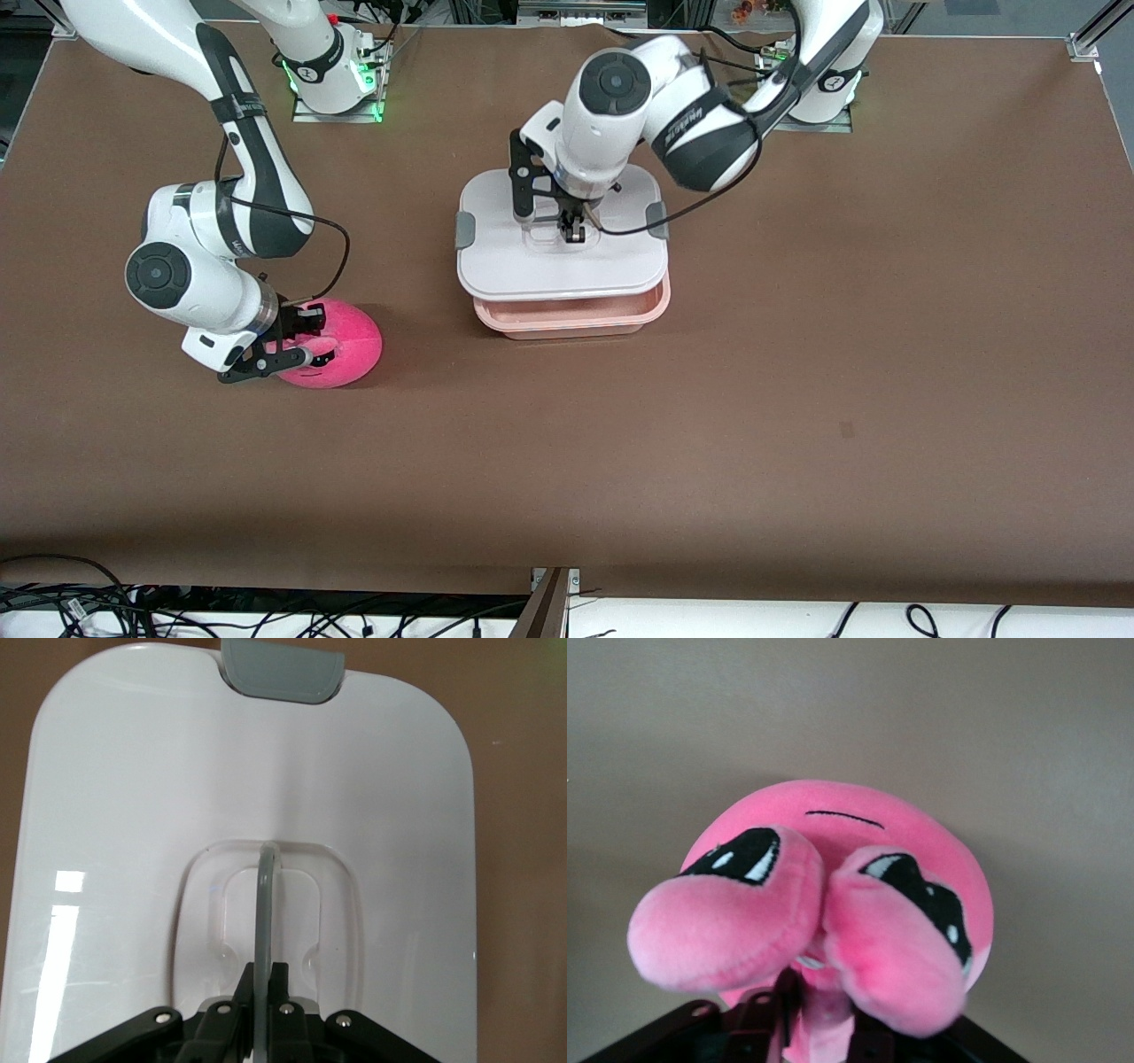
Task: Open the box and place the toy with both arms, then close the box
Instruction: 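Lift the lid off with the left gripper while the right gripper lifts the plush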
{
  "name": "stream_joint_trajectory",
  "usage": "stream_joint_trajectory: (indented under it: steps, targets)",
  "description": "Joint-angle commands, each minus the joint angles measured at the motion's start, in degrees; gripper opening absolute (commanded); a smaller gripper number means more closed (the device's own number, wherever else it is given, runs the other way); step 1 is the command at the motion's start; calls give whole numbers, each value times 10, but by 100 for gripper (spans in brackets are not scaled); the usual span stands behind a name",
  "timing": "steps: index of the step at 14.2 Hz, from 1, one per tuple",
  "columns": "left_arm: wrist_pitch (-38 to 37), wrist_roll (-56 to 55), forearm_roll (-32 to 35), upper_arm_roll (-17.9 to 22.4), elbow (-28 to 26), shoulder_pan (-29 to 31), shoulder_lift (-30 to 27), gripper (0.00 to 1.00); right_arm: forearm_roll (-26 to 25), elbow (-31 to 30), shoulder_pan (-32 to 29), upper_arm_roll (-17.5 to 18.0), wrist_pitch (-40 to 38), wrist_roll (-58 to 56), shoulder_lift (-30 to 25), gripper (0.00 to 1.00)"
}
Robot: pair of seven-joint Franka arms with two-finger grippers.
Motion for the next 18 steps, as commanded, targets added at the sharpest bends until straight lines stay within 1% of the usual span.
stream_joint_trajectory:
  steps: [1,2,4,5,7,8,10,12,14,15,16,18]
  targets:
    - [-115,6,-1,-5,47,23,-33,0,4,17,6,1,-3,-54,-12,0]
    - [-182,11,-1,-5,78,31,-33,0,2,27,7,2,-8,-80,-13,0]
    - [-291,57,-1,-3,136,62,-33,0,1,62,15,16,-55,-159,-13,0]
    - [-335,88,-1,-3,155,88,-33,0,1,86,18,24,-86,-207,-13,0]
    - [-399,155,-12,-6,167,166,-33,0,2,131,21,39,-129,-275,-13,0]
    - [-415,196,-20,-5,172,204,-33,0,2,148,22,47,-143,-312,-13,0]
    - [-438,274,-14,-1,187,282,-33,0,2,172,26,79,-161,-388,-13,0]
    - [-437,312,-6,6,186,334,-32,0,3,188,33,109,-189,-410,-13,0]
    - [-432,320,11,4,189,361,-24,0,-2,213,46,153,-212,-421,-13,0]
    - [-431,328,17,7,189,372,-24,0,-7,224,62,164,-218,-413,-12,0]
    - [-431,337,24,5,189,386,-24,0,-10,230,92,166,-218,-412,-9,0]
    - [-430,377,25,6,189,400,-21,0,-11,238,125,165,-218,-378,-6,0]
